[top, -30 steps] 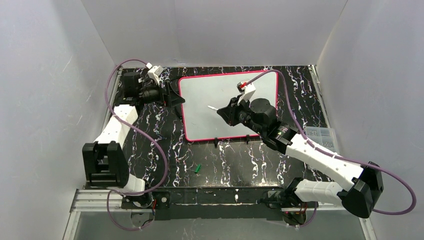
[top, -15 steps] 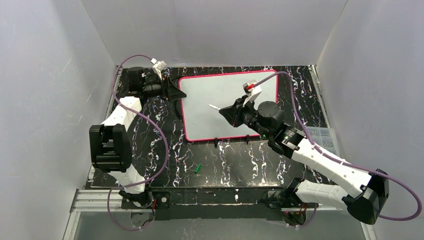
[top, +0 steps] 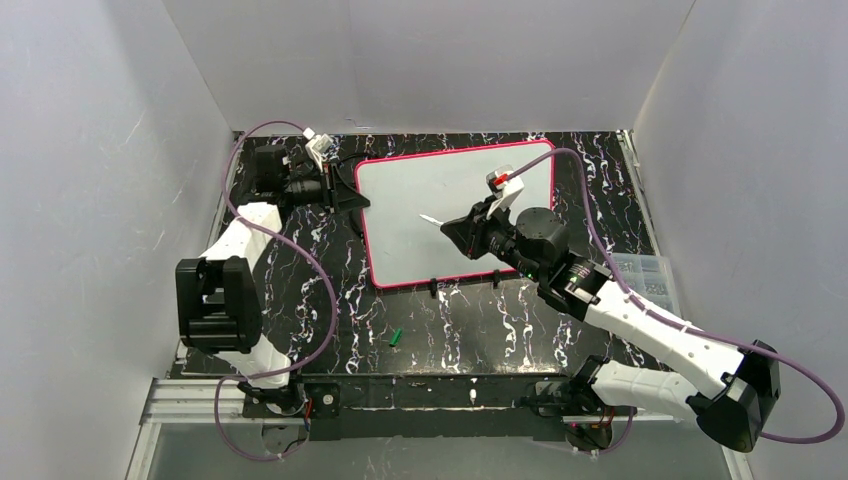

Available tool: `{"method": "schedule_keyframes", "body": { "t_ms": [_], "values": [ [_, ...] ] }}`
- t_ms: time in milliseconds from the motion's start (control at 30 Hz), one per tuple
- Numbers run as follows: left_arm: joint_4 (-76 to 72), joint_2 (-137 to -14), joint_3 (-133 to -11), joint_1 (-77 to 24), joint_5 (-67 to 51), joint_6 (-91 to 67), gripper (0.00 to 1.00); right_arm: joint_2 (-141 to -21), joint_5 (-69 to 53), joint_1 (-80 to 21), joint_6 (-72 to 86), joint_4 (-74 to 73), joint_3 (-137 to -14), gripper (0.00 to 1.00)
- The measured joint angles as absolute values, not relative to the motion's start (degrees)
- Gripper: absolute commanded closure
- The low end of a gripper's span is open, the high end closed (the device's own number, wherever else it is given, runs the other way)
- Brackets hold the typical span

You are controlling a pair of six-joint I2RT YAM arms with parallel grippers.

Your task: Write a sentence on the whiteboard

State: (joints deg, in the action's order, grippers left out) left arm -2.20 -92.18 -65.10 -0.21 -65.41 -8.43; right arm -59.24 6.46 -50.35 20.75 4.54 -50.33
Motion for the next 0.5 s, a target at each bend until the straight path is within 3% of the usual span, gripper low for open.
{"method": "schedule_keyframes", "body": {
  "t_ms": [167, 500],
  "values": [
    [1.43, -89.54, -62.50, -0.10, -66.43, -5.17, 0.99, -59.96, 6.42, -50.35, 20.38, 6.02, -50.33, 0.99],
    [6.55, -85.45, -60.97, -0.97, -67.77, 1.08, 1.00, -67.64, 10.17, -54.00, 15.94, 12.71, -50.83, 0.99]
  ]
}}
